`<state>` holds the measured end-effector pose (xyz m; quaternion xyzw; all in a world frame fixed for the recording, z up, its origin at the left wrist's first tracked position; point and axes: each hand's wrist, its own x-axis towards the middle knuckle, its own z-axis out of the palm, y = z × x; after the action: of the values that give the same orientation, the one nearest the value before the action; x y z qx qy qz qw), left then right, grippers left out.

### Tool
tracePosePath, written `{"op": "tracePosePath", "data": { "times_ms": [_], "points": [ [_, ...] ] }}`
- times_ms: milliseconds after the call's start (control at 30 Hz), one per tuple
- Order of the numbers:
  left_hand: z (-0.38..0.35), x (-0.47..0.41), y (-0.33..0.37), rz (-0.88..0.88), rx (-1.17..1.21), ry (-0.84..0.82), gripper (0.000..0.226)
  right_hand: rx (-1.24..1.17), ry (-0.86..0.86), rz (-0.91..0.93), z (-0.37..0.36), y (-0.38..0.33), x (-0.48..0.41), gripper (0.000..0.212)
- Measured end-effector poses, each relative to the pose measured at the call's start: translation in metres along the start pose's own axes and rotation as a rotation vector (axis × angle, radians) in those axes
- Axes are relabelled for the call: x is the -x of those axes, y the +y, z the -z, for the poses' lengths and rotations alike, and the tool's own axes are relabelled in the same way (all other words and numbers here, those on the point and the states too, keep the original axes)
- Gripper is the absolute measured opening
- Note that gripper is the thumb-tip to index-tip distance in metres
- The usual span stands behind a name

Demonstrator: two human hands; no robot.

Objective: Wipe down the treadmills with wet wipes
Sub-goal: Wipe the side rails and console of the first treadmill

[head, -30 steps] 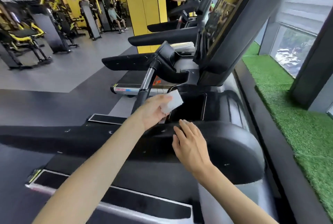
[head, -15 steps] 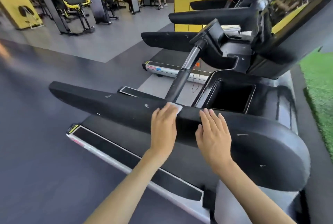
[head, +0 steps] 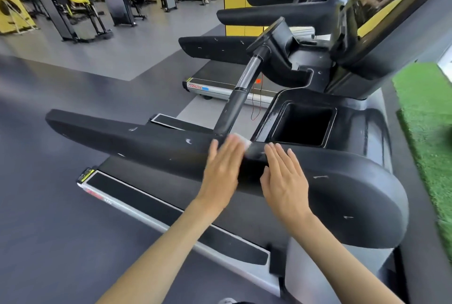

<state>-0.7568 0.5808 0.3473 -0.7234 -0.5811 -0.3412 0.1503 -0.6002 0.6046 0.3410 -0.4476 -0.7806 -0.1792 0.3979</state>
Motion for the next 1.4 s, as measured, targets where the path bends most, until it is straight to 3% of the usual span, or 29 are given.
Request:
{"op": "tracePosePath", "data": {
  "times_ms": [67,100,233,267,367,400,533,567,700,733,867,900,1033,1100,1200,1233,1333,1400],
  "points": [
    [0.0,-0.005,-0.001,0.242,0.02,0.06,0.064,0.003,-0.004,-0.001,0.0,-0.001,0.0,0.041],
    [-0.002,-0.005,0.007,0.261,0.048,0.068,0.065,0.003,0.0,0.001,0.0,-0.002,0.0,0.041],
    [-0.007,0.002,0.014,-0.138,0.058,0.015,0.051,-0.014,0.033,-0.011,0.0,-0.003,-0.001,0.04],
    [-0.005,0.001,0.002,-0.111,0.045,0.015,0.052,-0.013,0.03,-0.014,0.0,-0.003,-0.001,0.041],
    [-0.002,-0.002,-0.009,0.238,0.067,0.07,0.055,0.003,0.004,-0.018,0.0,-0.004,0.001,0.041],
    [-0.004,-0.002,-0.001,0.258,0.087,0.078,0.054,0.006,-0.001,-0.021,-0.001,-0.003,0.001,0.04],
    [-0.011,0.008,0.003,-0.138,0.055,0.03,0.054,0.082,-0.044,0.002,0.001,-0.003,0.002,0.04],
    [-0.011,0.007,-0.009,-0.17,0.024,0.035,0.057,0.117,-0.052,-0.003,0.002,-0.003,0.003,0.039],
    [-0.01,0.001,-0.015,0.145,0.076,0.109,0.059,0.237,-0.057,-0.162,0.01,0.002,0.011,0.042],
    [-0.012,0.002,-0.004,0.146,0.095,0.118,0.058,0.268,-0.072,-0.18,0.012,0.005,0.014,0.044],
    [-0.018,0.007,0.007,-0.201,0.089,0.075,0.05,0.326,-0.101,-0.168,0.012,0.006,0.024,0.049],
    [-0.017,0.005,-0.003,-0.207,0.068,0.084,0.048,0.327,-0.102,-0.177,0.011,0.005,0.024,0.05],
    [-0.009,-0.008,-0.007,0.22,0.115,0.111,0.05,0.32,-0.113,-0.213,0.01,0.0,0.024,0.051],
    [-0.008,-0.007,0.014,0.181,0.18,0.089,0.051,0.301,-0.115,-0.214,0.011,0.0,0.025,0.05],
    [-0.009,-0.001,0.012,-0.089,0.155,0.056,0.05,0.278,-0.115,-0.193,0.014,0.004,0.024,0.046],
    [-0.011,-0.001,0.001,-0.063,0.131,0.073,0.05,0.274,-0.119,-0.18,0.016,0.006,0.024,0.045],
    [-0.012,-0.006,-0.013,0.309,0.131,0.147,0.044,0.286,-0.158,-0.111,0.022,0.013,0.024,0.046],
    [-0.012,-0.009,0.009,0.379,0.145,0.136,0.044,0.289,-0.182,-0.062,0.025,0.018,0.024,0.046]
  ]
}}
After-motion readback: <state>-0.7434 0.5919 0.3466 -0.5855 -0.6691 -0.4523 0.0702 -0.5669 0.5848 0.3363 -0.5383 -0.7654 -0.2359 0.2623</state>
